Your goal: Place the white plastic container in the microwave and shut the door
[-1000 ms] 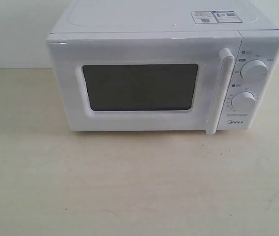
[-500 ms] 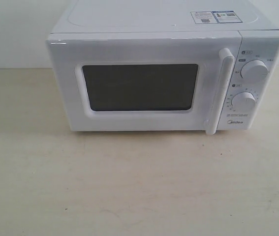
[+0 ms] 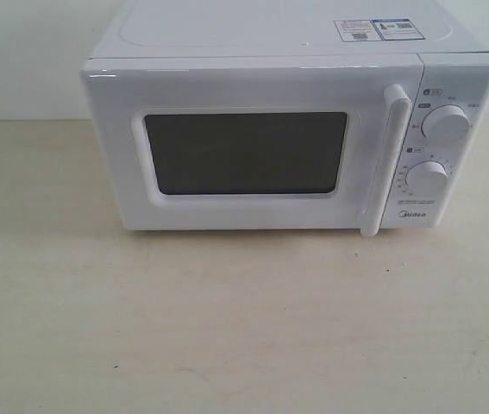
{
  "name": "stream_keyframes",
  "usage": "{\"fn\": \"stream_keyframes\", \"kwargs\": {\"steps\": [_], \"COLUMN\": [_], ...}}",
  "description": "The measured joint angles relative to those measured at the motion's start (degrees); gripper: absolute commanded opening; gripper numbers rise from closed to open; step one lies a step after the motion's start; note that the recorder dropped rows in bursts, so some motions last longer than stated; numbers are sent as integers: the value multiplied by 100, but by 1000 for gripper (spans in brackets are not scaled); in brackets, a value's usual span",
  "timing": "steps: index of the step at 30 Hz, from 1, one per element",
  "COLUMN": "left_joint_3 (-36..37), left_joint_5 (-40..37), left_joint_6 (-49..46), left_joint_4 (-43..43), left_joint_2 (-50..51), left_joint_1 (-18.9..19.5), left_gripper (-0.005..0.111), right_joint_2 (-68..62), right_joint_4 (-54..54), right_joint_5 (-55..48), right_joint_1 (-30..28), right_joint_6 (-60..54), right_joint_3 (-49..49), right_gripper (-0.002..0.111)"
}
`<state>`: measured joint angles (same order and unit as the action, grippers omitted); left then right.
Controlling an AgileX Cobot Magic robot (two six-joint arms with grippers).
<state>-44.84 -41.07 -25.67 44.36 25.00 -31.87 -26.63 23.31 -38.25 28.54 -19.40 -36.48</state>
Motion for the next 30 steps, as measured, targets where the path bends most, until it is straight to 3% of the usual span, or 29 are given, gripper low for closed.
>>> {"fn": "stream_keyframes", "kwargs": {"steps": [12, 15, 17, 20, 25, 30], "left_joint_3": [0, 0, 110, 374, 866, 1116], "left_joint_5": [0, 238, 722, 1343, 1408, 1034], "left_joint_6": [-12, -326, -486, -543, -565, -589], "left_joint_4": [0, -368, -719, -1668, -2363, -2698], "left_joint_2": [0, -129, -372, -957, -2080, -2468], "left_joint_1": [0, 79, 354, 1092, 2162, 2706], "left_gripper": [4, 4, 4, 4, 4, 4], "right_joint_2": [0, 0, 0, 0, 0, 0], "right_joint_4": [0, 0, 0, 0, 0, 0], "right_joint_5": [0, 0, -10, -21, -21, -21], "right_joint_1": [0, 0, 0, 0, 0, 0], "right_joint_6": [0, 11, 11, 11, 11, 11], "right_joint_3": [0, 0, 0, 0, 0, 0], "right_gripper": [0, 0, 0, 0, 0, 0]}}
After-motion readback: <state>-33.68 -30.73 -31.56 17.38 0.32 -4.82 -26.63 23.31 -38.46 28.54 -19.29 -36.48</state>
